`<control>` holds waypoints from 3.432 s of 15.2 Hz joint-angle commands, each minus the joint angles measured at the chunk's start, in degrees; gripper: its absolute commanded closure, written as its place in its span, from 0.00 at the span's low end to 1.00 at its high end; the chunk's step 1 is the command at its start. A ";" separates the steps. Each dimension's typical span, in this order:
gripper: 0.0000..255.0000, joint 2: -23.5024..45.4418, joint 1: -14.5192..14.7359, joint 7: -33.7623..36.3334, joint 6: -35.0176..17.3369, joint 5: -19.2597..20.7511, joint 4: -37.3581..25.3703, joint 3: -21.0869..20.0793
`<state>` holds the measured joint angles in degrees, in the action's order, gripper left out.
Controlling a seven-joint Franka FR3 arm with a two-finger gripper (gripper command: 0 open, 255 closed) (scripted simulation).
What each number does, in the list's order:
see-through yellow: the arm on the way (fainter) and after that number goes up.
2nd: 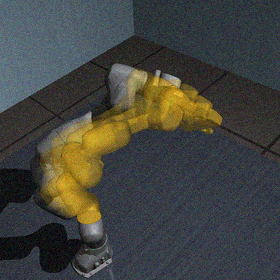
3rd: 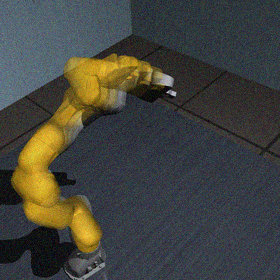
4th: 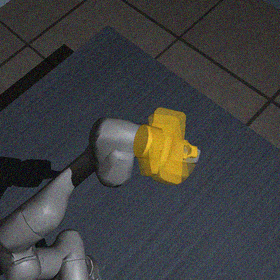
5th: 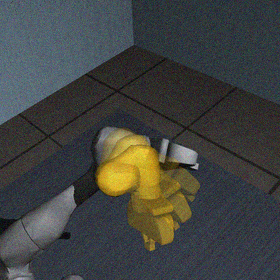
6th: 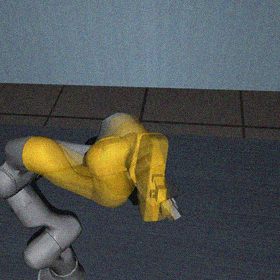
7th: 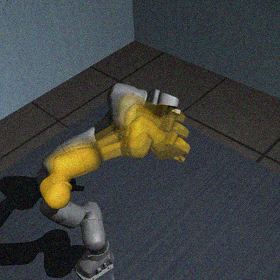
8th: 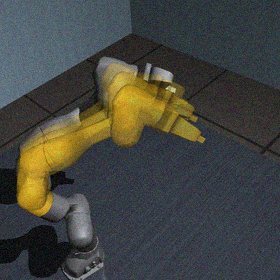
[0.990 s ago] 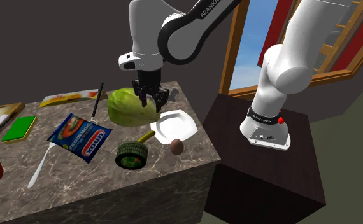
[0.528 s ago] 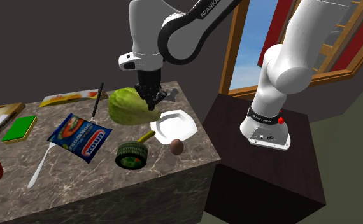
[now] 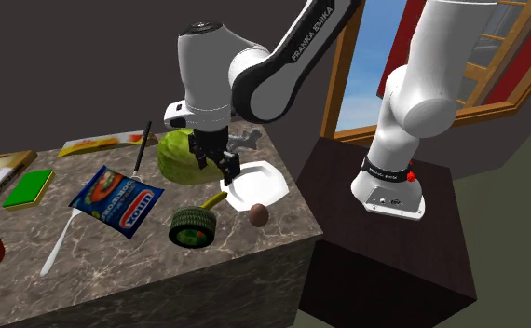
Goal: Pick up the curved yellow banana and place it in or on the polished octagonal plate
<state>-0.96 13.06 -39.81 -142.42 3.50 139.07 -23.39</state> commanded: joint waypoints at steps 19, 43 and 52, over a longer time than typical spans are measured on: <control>0.00 15.94 4.78 29.42 -6.48 18.24 -5.60 2.10; 1.00 6.46 2.76 22.17 2.48 9.03 -6.54 -1.11; 1.00 -6.05 1.28 13.44 1.83 0.98 4.73 0.18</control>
<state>-5.20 14.56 -24.93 -139.58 5.51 141.25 -23.67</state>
